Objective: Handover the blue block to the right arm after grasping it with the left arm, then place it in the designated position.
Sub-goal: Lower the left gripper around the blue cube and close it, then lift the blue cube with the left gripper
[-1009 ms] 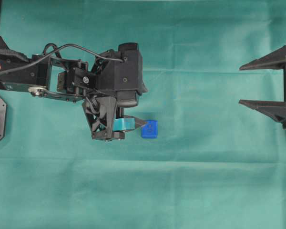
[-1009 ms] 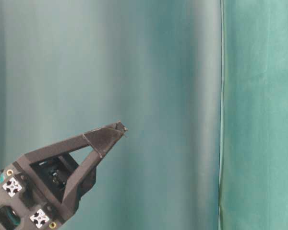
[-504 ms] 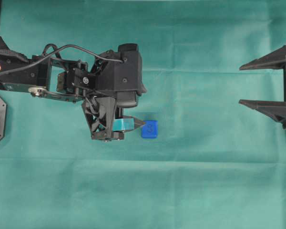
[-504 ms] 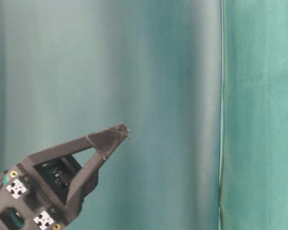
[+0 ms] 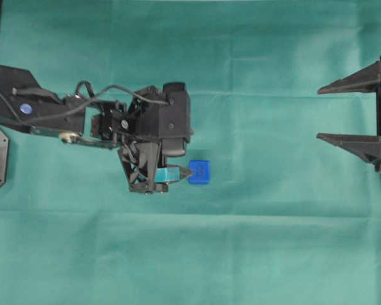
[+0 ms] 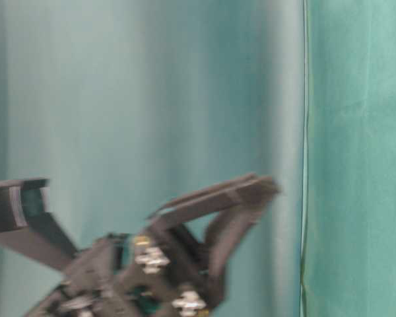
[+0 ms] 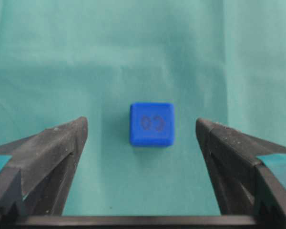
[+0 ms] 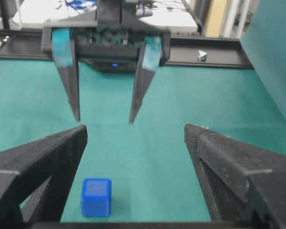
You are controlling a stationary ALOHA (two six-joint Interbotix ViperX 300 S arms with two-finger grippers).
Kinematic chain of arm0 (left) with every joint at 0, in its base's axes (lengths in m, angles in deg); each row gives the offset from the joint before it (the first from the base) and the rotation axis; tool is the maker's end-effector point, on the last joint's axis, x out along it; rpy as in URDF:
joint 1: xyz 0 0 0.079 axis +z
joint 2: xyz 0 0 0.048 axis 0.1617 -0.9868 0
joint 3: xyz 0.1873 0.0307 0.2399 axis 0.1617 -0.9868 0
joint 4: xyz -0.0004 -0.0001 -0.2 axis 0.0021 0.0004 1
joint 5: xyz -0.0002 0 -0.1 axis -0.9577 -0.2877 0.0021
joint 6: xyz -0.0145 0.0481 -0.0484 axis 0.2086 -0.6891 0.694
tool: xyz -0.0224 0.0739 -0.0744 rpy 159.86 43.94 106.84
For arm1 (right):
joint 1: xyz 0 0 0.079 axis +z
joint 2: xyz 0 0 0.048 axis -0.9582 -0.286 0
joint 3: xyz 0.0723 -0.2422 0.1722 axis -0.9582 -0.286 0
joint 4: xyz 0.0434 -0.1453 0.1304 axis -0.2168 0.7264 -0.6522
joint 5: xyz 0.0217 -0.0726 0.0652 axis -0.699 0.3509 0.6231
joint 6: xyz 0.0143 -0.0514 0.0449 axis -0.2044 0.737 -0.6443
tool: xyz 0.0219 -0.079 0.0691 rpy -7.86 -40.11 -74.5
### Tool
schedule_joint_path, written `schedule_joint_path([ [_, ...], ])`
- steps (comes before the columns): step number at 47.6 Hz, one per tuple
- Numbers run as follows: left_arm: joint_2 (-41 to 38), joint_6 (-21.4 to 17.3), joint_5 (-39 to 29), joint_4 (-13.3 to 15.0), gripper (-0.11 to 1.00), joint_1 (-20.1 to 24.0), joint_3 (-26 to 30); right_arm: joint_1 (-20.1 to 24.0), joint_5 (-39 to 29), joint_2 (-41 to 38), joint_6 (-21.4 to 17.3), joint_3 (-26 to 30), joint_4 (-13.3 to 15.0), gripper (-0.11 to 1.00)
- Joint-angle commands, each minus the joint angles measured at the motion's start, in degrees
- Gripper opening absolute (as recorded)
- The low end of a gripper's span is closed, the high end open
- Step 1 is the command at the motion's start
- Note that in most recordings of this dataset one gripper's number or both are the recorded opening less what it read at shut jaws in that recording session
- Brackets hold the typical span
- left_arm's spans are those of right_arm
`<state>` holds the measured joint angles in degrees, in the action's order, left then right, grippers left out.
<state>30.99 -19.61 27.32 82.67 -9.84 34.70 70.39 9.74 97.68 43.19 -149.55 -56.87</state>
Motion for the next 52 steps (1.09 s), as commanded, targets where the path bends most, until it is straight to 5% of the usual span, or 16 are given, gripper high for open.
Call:
schedule_joint_path([
  [1,-0.9,0.0,3.8,-0.1,1.00,-0.3,-0.7,-0.2,0.2,-0.5,0.0,1.5,0.0,0.93],
  [52,-16.9,0.1,17.9,0.0,1.00,-0.2,-2.2,-0.2,-0.2,-1.3,0.1,1.2,0.0,0.93],
])
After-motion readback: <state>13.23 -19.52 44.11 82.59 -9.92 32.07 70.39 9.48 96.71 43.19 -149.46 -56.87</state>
